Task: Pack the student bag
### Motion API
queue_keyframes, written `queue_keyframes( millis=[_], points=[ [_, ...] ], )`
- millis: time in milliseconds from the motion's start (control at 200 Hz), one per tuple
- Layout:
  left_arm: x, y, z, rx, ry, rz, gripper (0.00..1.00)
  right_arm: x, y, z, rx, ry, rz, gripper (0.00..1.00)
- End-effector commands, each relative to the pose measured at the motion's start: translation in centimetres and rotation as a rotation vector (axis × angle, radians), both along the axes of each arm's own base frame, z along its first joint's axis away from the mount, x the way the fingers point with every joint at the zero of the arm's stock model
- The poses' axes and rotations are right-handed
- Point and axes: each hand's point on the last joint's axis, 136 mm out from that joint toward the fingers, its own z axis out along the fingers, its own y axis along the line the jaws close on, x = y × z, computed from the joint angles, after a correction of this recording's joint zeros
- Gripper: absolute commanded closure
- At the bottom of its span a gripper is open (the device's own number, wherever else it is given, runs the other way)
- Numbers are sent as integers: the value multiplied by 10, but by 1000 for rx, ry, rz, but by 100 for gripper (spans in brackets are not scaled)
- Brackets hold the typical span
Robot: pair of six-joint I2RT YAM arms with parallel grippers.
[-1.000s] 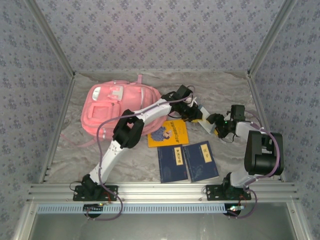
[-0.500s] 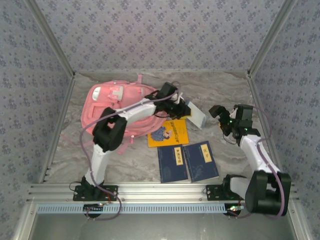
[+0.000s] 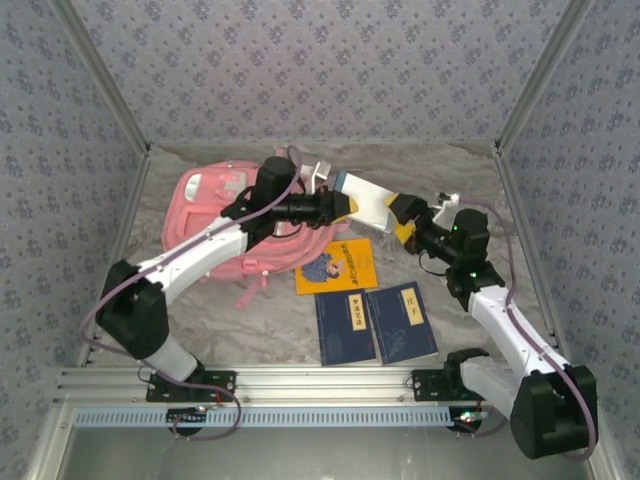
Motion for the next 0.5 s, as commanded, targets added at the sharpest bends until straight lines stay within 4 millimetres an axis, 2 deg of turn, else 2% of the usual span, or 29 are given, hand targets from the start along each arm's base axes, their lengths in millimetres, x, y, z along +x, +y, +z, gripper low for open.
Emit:
queue_keyframes(
  millis=[0, 80, 200, 395, 495],
  points=[
    [-14, 11, 36, -73, -82, -5, 100, -11, 20, 42, 103, -140, 72, 1],
    [-21, 15, 43, -86, -90, -11, 100, -15, 27, 47, 117, -165, 84, 7],
    [-28, 21, 47, -93, -98, -7, 100, -16, 29, 51, 137, -176, 86, 21],
    [-35, 26, 52, -110, -98, -8, 100, -17, 28, 49, 150, -175, 80, 48],
    [-35, 27, 46, -101, -91, -3, 100, -17, 28, 51, 156, -187, 82, 64]
  ],
)
